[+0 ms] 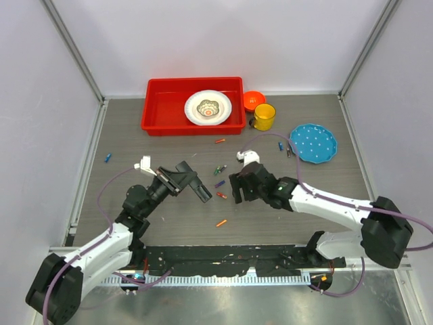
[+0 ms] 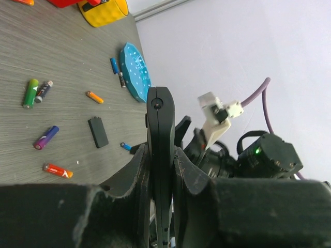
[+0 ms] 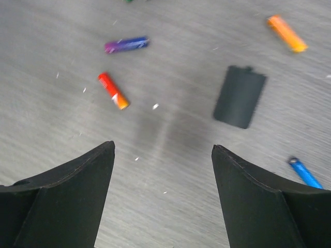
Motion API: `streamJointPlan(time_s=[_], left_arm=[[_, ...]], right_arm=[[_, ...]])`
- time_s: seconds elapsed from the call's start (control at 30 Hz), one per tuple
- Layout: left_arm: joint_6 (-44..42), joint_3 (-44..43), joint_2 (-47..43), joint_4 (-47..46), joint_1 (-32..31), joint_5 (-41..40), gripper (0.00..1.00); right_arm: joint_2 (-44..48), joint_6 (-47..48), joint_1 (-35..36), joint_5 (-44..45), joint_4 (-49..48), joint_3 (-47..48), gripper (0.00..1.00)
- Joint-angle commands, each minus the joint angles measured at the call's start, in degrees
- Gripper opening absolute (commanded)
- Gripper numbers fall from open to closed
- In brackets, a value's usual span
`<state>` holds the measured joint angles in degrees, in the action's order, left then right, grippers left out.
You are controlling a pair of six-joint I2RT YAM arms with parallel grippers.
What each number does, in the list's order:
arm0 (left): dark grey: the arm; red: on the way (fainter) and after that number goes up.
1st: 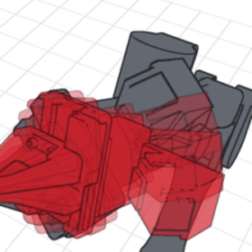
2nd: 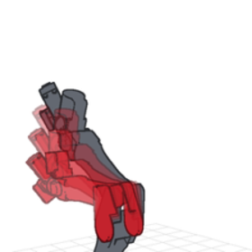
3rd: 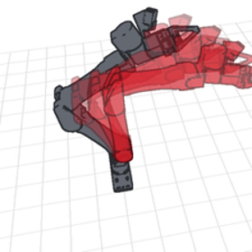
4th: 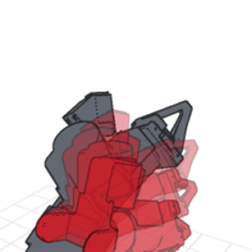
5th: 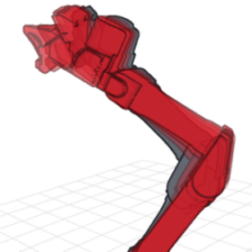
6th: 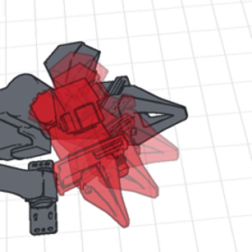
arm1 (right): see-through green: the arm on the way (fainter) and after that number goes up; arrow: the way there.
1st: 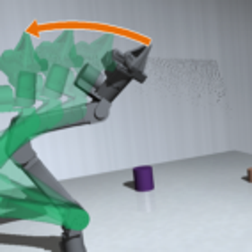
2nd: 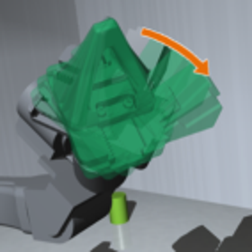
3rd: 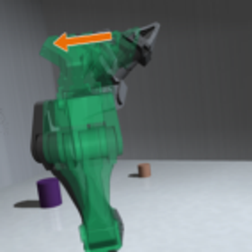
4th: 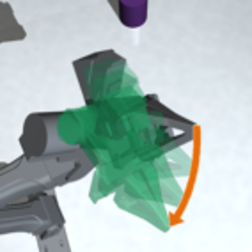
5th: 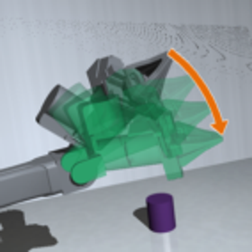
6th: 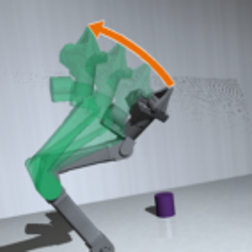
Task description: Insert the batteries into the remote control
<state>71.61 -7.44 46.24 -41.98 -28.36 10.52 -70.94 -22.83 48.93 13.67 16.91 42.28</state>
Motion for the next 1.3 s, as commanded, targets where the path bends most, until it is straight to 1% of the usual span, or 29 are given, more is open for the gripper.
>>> streamJointPlan(time_s=[0.0,0.1,0.3,0.4,0.53,0.63,0.87,1.03,1.2,1.27], left_arm=[[1.2,0.2,-1.8,-1.6,0.4,1.8,0.00],[0.7,0.7,-4.4,0.2,0.3,2.2,0.00],[-0.9,0.7,-10.5,7.4,0.4,3.4,0.00],[-1.7,1.0,-12.6,8.2,0.3,4.8,0.00],[-2.6,1.6,-13.7,6.9,0.4,7.0,0.00],[-3.1,2.5,-14.1,3.8,0.3,8.5,0.00],[-4.4,4.4,-15.5,0.6,0.4,9.0,0.00],[-4.8,5.8,-16.1,-3.9,0.4,9.6,0.00],[-5.0,6.0,-16.4,-4.2,0.4,9.3,0.00],[-5.1,5.5,-17.2,-1.3,0.4,8.3,0.00]], right_arm=[[-3.9,3.8,5.8,1.4,0.6,3.2,0.81],[-6.1,3.9,7.3,1.4,-2.4,2.5,0.79],[-10.6,5.2,7.3,2.1,-9.1,3.1,0.73],[-12.7,6.6,7.3,1.3,-10.8,3.6,0.72],[-14.0,7.0,7.3,1.4,-11.3,4.6,0.71],[-13.2,6.8,7.3,1.5,-11.8,4.0,0.71],[-11.9,7.1,7.2,1.8,-11.4,3.0,0.71],[-11.2,6.8,7.2,2.0,-10.9,3.0,0.71],[-11.2,6.9,7.2,1.9,-11.0,3.0,0.70],[-11.2,7.3,7.2,1.1,-10.9,3.4,0.70]])
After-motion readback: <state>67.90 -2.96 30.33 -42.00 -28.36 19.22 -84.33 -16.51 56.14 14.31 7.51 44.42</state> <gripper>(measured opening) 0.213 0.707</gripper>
